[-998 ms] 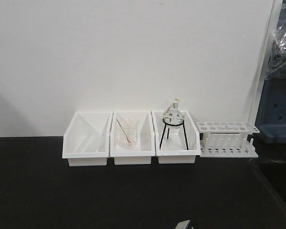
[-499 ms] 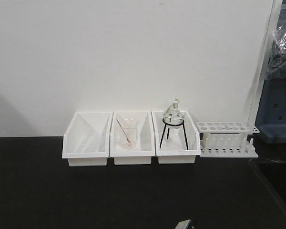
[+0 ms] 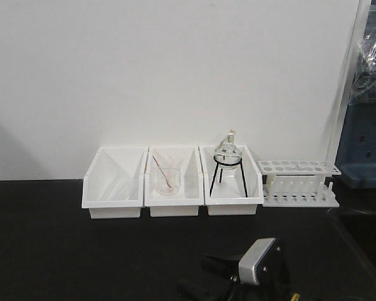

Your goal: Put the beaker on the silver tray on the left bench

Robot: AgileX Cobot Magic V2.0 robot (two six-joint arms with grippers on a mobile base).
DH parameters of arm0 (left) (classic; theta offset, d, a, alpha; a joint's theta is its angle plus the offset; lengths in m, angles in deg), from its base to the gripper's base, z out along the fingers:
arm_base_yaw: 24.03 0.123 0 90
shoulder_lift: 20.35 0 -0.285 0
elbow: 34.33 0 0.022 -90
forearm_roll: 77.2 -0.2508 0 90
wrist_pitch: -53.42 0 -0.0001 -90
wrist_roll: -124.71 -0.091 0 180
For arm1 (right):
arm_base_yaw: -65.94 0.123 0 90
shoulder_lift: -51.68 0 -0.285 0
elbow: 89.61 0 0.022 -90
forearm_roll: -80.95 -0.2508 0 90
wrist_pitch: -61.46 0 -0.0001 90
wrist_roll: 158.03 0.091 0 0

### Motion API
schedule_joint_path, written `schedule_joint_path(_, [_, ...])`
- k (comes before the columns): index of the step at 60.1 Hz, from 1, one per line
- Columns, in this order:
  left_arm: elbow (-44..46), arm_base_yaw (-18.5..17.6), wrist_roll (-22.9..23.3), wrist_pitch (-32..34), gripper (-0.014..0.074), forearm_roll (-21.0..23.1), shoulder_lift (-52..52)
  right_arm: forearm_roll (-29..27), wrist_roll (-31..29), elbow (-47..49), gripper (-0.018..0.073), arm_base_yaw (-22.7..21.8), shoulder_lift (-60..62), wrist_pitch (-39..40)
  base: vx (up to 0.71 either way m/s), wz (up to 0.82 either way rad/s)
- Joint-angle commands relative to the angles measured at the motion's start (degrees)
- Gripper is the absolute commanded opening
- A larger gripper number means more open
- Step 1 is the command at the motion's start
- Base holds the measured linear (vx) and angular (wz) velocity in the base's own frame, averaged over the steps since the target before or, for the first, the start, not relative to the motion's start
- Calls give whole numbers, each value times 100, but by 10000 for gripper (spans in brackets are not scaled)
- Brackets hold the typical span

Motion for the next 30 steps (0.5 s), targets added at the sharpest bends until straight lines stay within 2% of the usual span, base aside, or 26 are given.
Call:
schedule_joint_path(1, [-114,-41,11,475,1,3,41,-109,943,95,256,-20,964,-798,0,0])
schedule_joint_path(6, [-114,-41,11,475,1,3,41,183,1488,95,97,-20,1674,-1912,0,0])
schedule_joint_path(9, [-114,-41,11,475,1,3,41,539,1777,95,-16,-20,2207,-2751,0,0])
schedule_joint_path(16, [-114,-41,11,475,1,3,41,1339,2564,95,-16,-15,3283,-4242,0,0])
schedule_joint_path(20, [-114,-41,11,475,1,3,41,1617,2883,81,-15,-15,3799,-4996,0,0])
schedule_joint_path(30, [-114,-41,11,475,1,3,41,1753,2934,-381,-14,-15,4999,-5888,0,0])
